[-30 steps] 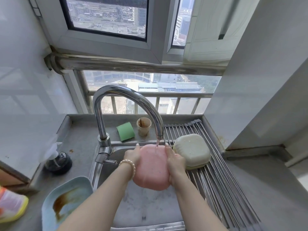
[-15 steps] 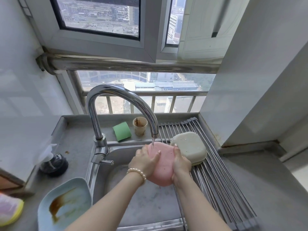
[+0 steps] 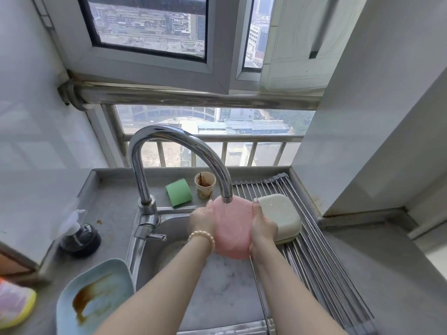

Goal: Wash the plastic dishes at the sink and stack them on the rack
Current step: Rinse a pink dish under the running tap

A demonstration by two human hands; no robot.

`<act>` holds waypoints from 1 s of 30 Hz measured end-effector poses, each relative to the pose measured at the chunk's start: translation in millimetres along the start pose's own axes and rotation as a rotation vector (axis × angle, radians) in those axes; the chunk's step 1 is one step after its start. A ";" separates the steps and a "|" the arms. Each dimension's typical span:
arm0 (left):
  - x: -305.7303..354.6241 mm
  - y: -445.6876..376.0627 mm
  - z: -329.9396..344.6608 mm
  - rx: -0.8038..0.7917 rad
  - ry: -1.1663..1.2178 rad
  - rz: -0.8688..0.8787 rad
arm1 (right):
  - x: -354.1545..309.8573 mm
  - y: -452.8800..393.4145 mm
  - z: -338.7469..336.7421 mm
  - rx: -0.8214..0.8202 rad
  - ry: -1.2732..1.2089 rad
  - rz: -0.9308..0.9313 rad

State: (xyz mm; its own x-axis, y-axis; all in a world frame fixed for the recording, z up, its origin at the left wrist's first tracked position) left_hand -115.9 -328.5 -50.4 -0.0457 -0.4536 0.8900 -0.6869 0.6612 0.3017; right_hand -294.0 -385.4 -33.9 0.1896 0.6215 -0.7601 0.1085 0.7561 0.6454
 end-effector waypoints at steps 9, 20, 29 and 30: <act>51.5 14.8 9.1 -0.186 -0.762 0.420 | 17.8 -3.6 6.4 -0.051 0.079 0.076; 22.7 -16.1 -16.1 -0.219 -0.468 0.125 | 28.3 -7.4 20.3 -0.064 0.390 0.020; -8.2 -27.6 -49.5 -0.029 -0.240 -0.029 | 17.9 32.6 61.7 0.075 1.092 -0.444; -10.3 -27.7 -50.6 -0.041 -0.231 -0.028 | 20.5 31.2 62.0 0.066 1.090 -0.424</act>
State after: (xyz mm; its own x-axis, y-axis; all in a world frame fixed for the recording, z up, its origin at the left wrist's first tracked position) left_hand -59.8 -311.9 -50.7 -0.1952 -0.5940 0.7804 -0.6608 0.6676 0.3429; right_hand -226.2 -361.8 -24.7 -0.8073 0.1928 -0.5577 0.0184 0.9529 0.3027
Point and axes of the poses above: each hand's wrist, its own y-axis away from the middle knuckle, its own z-axis out of the palm, x = y × z, the point moved 8 cm from there along -y, towards the middle knuckle, and after that the axes turned 12 degrees about z, right-handed, at the moved point
